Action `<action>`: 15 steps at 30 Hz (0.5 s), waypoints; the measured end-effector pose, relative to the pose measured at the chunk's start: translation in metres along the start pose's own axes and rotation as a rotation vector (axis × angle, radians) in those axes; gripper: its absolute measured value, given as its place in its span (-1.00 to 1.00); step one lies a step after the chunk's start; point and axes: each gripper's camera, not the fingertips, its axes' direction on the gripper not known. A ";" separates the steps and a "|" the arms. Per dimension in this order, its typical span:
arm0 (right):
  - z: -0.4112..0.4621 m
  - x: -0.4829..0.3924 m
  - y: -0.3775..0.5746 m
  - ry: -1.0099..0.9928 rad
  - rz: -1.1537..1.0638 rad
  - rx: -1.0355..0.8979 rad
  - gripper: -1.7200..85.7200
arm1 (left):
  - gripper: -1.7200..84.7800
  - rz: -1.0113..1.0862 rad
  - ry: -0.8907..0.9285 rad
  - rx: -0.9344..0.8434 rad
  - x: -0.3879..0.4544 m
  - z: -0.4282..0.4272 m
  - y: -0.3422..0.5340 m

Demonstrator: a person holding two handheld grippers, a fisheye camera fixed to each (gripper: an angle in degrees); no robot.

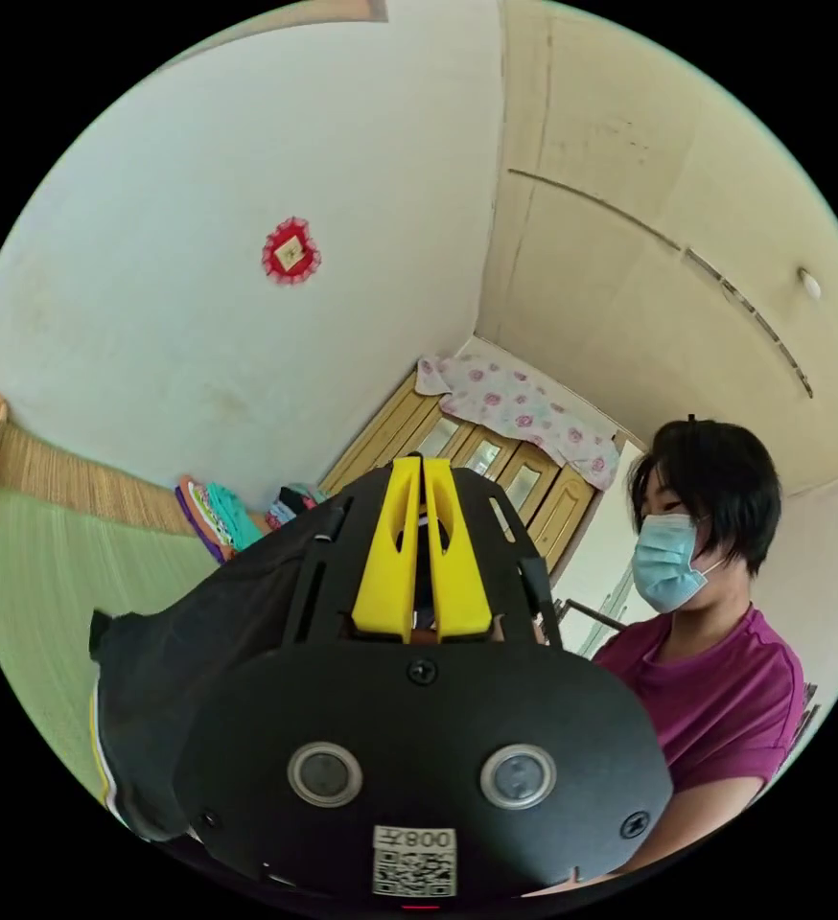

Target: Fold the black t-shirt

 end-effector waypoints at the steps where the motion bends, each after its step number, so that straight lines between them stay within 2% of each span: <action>1: -0.005 -0.004 -0.003 -0.006 -0.016 0.015 -0.94 | -0.96 0.055 -0.001 0.024 0.030 -0.013 -0.012; 8: -0.061 -0.045 -0.023 -0.063 -0.169 0.170 -0.94 | -0.96 0.371 -0.051 0.138 0.198 -0.088 -0.056; 15: -0.099 -0.070 -0.016 -0.122 -0.262 0.254 -0.95 | -0.96 0.538 -0.120 0.179 0.302 -0.145 -0.068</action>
